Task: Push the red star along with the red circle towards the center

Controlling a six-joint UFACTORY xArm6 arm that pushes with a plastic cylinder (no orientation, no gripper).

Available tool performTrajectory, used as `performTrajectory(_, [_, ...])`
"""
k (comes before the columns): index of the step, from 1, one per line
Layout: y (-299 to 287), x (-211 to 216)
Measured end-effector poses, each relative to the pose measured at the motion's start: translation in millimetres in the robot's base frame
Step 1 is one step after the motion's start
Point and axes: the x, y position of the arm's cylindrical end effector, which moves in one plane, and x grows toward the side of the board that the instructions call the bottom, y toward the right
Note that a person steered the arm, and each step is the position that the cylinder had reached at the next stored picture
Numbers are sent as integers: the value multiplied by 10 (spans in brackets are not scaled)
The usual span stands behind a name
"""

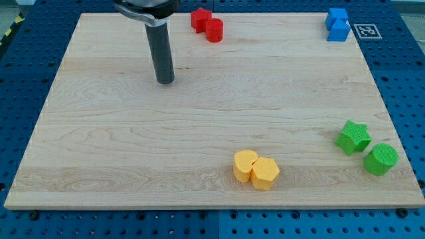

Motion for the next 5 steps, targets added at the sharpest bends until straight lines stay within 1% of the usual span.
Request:
performTrajectory(1, [-290, -222])
performTrajectory(2, [-500, -590])
performTrajectory(3, [-615, -1105])
performTrajectory(4, [-584, -1616])
performTrajectory(5, [-541, -1790])
